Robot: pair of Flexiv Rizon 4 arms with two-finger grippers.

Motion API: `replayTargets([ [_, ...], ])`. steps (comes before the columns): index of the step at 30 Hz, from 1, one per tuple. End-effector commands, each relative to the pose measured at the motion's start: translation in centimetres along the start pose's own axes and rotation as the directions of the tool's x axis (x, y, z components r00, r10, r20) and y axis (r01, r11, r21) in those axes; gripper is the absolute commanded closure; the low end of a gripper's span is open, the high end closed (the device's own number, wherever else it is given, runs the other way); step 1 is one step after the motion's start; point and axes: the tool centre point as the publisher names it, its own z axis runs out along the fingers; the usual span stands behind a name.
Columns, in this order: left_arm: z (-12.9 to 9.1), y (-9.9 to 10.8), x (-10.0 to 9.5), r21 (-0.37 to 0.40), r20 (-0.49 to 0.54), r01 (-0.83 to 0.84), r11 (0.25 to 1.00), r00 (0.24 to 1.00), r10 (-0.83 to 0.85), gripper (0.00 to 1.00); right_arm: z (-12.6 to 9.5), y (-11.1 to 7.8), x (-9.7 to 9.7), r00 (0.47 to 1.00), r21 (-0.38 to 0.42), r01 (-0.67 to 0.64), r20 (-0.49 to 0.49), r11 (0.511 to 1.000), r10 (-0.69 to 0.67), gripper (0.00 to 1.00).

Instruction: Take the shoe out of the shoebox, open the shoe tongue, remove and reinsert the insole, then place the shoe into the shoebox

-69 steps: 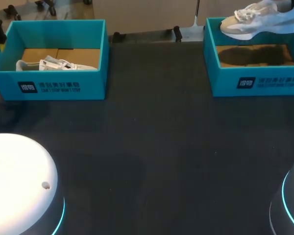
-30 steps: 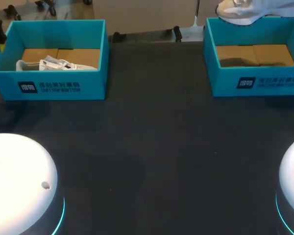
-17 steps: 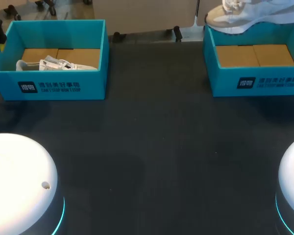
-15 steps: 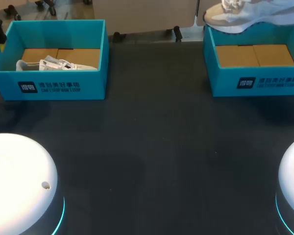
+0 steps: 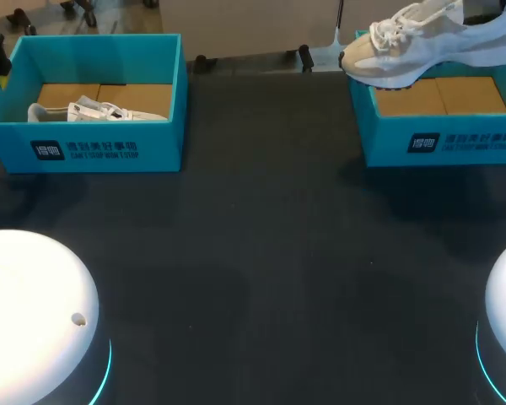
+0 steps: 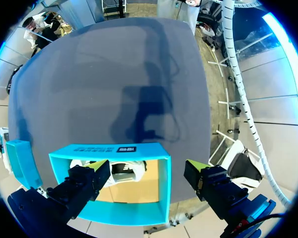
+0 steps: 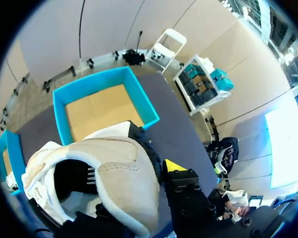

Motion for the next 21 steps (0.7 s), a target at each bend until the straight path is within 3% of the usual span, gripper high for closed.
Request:
replayTargets([
  [1,0.0,-0.2,0.0,-0.003,-0.003,0.000,1.000,1.000,0.000,0.00,-0.6,-0.7,0.2,1.000,-0.081,0.012,0.018,0.997,-0.011,1.00],
  [5,0.0,-0.2,0.0,-0.003,-0.003,0.000,1.000,1.000,0.000,0.00,-2.2,-4.2,2.7,1.000,-0.095,0.031,0.008,0.995,-0.030,1.00],
  [13,0.0,-0.2,0.0,-0.003,-0.003,0.000,1.000,1.000,0.000,0.00,-4.5,-11.4,5.3,1.000,-0.106,0.018,-0.006,0.994,-0.018,1.00],
  [16,0.0,-0.2,0.0,-0.003,-0.003,0.000,1.000,1.000,0.000,0.00,-4.6,-15.4,7.4,0.996,0.001,0.008,-0.089,1.000,-0.008,1.00],
  [17,0.0,-0.2,0.0,-0.003,-0.003,0.000,1.000,1.000,0.000,0.00,-4.5,-16.1,8.0,0.995,0.023,0.018,-0.098,1.000,-0.015,1.00],
  [21,0.0,-0.2,0.0,-0.003,-0.003,0.000,1.000,1.000,0.000,0.00,-4.5,-16.1,8.0,0.995,0.023,0.018,-0.098,1.000,-0.015,1.00],
])
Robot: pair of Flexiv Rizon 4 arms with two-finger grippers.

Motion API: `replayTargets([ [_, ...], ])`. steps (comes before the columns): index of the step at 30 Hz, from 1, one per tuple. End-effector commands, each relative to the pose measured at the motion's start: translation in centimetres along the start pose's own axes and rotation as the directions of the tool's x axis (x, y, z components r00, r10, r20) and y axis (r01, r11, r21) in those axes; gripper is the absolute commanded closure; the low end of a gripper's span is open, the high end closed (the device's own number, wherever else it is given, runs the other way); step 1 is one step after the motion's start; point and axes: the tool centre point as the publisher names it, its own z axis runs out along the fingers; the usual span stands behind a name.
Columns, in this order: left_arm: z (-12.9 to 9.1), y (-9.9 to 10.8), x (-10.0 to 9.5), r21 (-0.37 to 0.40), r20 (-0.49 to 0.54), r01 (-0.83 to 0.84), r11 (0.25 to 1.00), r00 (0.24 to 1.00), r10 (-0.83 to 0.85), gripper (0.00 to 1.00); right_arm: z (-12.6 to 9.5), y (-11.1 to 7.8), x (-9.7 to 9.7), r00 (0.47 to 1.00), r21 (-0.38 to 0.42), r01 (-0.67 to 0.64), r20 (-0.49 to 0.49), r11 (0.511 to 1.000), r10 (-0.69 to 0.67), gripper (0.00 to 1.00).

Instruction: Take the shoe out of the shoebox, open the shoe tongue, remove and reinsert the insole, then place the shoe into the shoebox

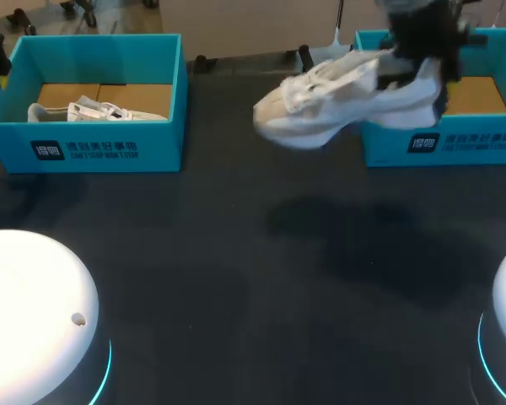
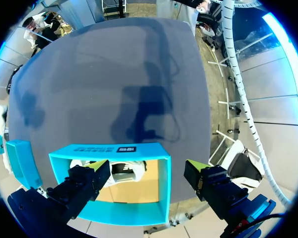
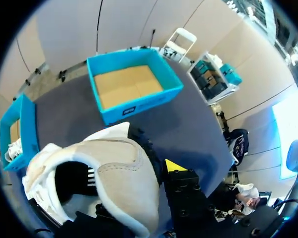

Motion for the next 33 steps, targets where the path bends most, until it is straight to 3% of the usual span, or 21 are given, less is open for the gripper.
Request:
replayTargets([
  [1,0.0,-0.2,0.0,-0.003,-0.003,0.000,1.000,1.000,0.000,0.00,0.6,0.4,-0.3,1.000,0.006,-0.001,-0.010,1.000,0.001,1.00],
  [12,0.0,-0.2,0.0,-0.003,-0.003,0.000,1.000,1.000,0.000,0.00,0.5,0.3,0.3,0.999,-0.001,0.016,-0.040,1.000,-0.016,1.00],
  [13,0.0,-0.2,0.0,-0.003,-0.003,0.000,1.000,1.000,0.000,0.00,0.5,-0.5,1.2,0.999,-0.020,0.036,0.005,0.999,-0.035,1.00],
  [17,0.0,-0.2,0.0,-0.003,-0.003,0.000,1.000,1.000,0.000,0.00,1.0,-4.8,4.0,0.992,-0.026,0.125,0.019,0.992,-0.124,1.00],
  [19,0.0,-0.2,0.0,-0.003,-0.003,0.000,1.000,1.000,0.000,0.00,1.4,-7.0,4.8,0.990,-0.015,0.140,-0.020,0.990,-0.141,1.00],
  [24,0.0,-0.2,0.0,-0.003,-0.003,0.000,1.000,1.000,0.000,0.00,1.9,-11.9,6.4,0.987,0.005,0.158,-0.010,0.987,-0.158,1.00],
  [27,0.0,-0.2,0.0,-0.003,-0.003,0.000,1.000,1.000,0.000,0.00,2.4,-14.8,7.5,0.983,0.058,0.161,-0.094,0.985,-0.155,1.00],
  [33,0.0,-0.2,0.0,-0.003,-0.003,0.000,1.000,1.000,0.000,0.00,2.4,-14.8,7.5,0.983,0.058,0.161,-0.094,0.985,-0.155,1.00],
])
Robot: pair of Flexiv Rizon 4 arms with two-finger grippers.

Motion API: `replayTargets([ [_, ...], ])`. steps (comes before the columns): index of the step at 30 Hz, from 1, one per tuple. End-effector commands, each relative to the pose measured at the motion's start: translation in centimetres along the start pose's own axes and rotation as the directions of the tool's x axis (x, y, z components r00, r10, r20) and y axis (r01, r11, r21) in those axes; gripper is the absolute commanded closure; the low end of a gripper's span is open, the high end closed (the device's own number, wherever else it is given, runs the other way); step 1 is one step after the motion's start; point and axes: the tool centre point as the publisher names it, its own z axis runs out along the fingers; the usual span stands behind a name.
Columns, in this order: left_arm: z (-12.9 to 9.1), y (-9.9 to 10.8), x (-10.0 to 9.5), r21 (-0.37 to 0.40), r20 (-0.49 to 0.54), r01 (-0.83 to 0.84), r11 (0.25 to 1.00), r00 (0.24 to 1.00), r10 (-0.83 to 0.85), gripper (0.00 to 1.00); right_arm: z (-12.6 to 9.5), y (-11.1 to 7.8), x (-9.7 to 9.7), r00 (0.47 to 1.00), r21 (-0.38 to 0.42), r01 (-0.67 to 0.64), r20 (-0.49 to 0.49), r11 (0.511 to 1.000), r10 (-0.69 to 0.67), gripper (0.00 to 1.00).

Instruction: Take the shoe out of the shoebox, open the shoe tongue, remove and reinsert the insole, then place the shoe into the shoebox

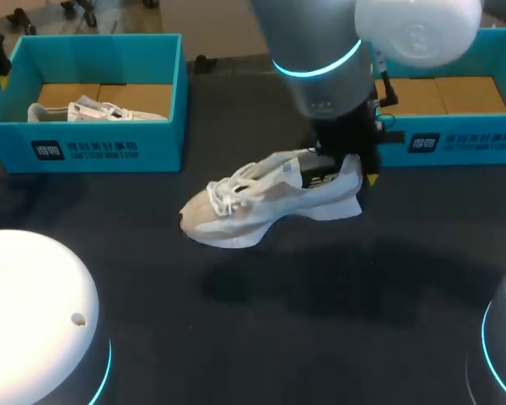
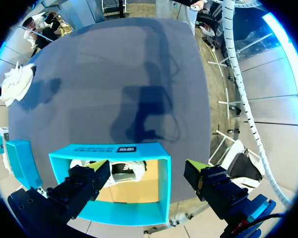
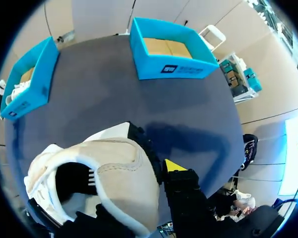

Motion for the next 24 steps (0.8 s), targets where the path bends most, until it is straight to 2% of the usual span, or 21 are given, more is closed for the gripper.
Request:
replayTargets([
  [1,0.0,-0.2,0.0,-0.003,-0.003,0.000,1.000,1.000,0.000,0.00,0.0,-1.4,0.3,0.999,-0.010,-0.054,-0.004,0.998,0.054,1.00],
  [9,0.0,-0.2,0.0,-0.003,-0.003,0.000,1.000,1.000,0.000,0.00,0.0,-1.4,0.3,0.999,-0.010,-0.054,-0.004,0.998,0.054,1.00],
  [10,0.0,-0.2,0.0,-0.003,-0.003,0.000,1.000,1.000,0.000,0.00,0.3,-1.6,0.7,0.999,-0.009,-0.053,-0.004,0.999,0.053,1.00],
  [14,0.0,-0.2,0.0,-0.003,-0.003,0.000,1.000,1.000,0.000,0.00,3.1,-4.1,4.1,1.000,0.008,0.009,-0.029,1.000,-0.009,1.00],
  [19,0.0,-0.2,0.0,-0.003,-0.003,0.000,1.000,1.000,0.000,0.00,6.5,-6.4,6.0,0.996,0.068,0.047,-0.084,0.997,-0.042,1.00],
  [24,0.0,-0.2,0.0,-0.003,-0.003,0.000,1.000,1.000,0.000,0.00,8.7,-8.0,7.8,0.994,0.101,0.065,-0.099,0.993,-0.055,1.00],
])
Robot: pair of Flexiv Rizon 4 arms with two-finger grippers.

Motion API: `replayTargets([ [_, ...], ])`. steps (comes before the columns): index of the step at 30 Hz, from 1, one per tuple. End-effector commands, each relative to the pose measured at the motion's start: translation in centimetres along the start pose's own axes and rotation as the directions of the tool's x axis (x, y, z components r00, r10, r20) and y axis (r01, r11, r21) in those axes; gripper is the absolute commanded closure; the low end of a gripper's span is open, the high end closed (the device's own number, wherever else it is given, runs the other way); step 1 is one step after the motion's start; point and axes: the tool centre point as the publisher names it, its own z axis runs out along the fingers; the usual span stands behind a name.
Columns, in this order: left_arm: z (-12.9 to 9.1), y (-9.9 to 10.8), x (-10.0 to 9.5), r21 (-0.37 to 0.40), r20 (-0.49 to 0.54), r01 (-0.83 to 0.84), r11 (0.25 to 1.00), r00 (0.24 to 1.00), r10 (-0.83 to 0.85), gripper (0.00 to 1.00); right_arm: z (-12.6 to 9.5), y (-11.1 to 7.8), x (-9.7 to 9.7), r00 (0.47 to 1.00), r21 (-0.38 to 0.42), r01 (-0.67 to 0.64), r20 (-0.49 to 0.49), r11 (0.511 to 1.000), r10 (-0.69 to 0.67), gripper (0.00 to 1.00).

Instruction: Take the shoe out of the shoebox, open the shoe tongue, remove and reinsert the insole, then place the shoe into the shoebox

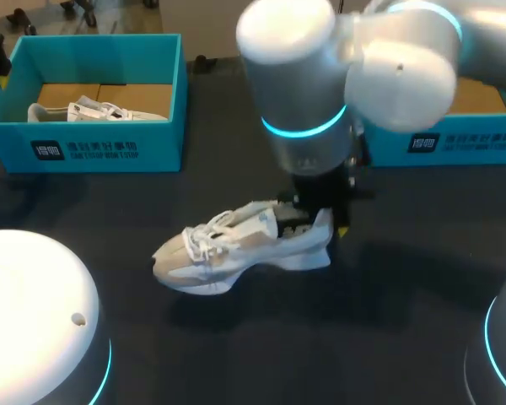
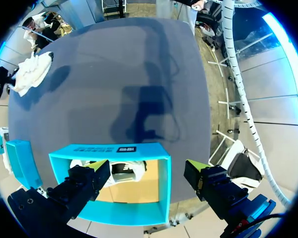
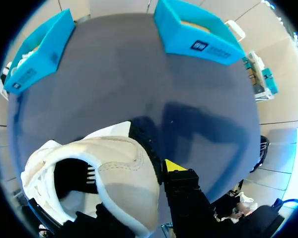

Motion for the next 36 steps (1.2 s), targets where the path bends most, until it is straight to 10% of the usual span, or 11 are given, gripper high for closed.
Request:
replayTargets([
  [1,0.0,-0.2,0.0,-0.003,-0.003,0.000,1.000,1.000,0.000,0.00,3.4,-1.0,2.2,0.999,0.008,-0.042,0.006,0.999,0.042,1.00],
  [36,0.0,-0.2,0.0,-0.003,-0.003,0.000,1.000,1.000,0.000,0.00,9.1,-2.8,4.8,0.999,0.036,-0.012,-0.036,0.999,0.013,1.00],
])
